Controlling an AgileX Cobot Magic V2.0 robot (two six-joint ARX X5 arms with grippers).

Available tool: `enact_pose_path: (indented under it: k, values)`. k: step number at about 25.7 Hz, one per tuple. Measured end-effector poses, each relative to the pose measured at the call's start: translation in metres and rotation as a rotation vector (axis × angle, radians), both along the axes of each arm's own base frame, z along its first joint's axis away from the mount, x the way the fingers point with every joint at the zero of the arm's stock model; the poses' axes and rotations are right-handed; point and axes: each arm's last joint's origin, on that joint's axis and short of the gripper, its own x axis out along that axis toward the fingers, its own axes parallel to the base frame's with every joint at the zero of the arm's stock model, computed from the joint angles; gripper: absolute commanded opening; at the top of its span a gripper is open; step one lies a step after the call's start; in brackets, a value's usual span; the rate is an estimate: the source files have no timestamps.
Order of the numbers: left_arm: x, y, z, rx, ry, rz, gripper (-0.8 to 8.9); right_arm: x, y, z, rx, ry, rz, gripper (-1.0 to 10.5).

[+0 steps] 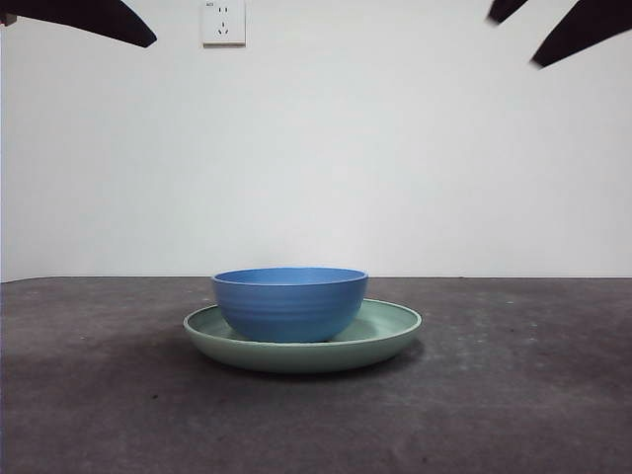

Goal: Pick up the blue bowl, put it on the green plate, put it on desk

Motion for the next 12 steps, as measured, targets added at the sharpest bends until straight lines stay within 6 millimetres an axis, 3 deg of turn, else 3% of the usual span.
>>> enact_pose_path:
  k: [6, 12]
  values:
    - [0.000, 0.000, 0.000, 0.000, 0.000, 0.000, 2.22, -0.025, -0.007, 0.006, 0.020, -0.001, 0.068, 2.5]
    - [0.000, 0.000, 0.000, 0.000, 0.000, 0.000, 2.22, -0.029, -0.009, 0.009, 0.030, -0.019, 0.076, 2.5]
